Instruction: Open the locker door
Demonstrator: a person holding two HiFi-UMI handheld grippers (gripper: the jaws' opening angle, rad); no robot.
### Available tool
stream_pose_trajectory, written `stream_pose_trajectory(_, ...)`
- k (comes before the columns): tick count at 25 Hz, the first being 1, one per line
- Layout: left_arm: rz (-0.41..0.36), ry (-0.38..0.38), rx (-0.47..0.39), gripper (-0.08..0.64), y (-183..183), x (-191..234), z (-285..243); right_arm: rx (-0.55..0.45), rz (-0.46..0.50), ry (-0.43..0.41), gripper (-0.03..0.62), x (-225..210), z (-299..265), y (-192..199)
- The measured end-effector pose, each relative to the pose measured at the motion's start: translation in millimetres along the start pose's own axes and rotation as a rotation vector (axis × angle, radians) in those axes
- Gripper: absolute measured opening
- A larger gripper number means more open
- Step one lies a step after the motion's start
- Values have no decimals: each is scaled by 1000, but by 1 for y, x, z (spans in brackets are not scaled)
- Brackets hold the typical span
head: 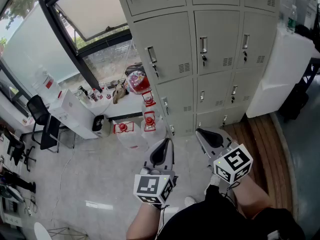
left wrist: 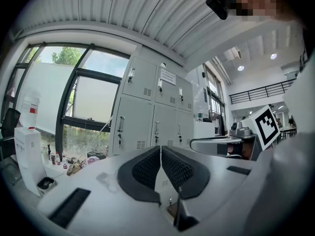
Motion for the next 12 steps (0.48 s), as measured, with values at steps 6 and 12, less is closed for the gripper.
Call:
stream_pose_trajectory(6, 4, -3, 5, 21, 3, -1, 1, -6, -10, -1, 54, -1, 2, 3)
stream_pose_trajectory(12, 19, 4, 13, 21, 5, -1, 1, -3, -6, 5, 54, -1, 3, 0)
Point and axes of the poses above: the fingertips, and each gripper's own axes: z backward along the fingers, x to its left, y out of its underside, the point moved 10 cm from there along z, backward along the fingers, and after that the axes turned 1 degree about x, right-handed, at the moved point
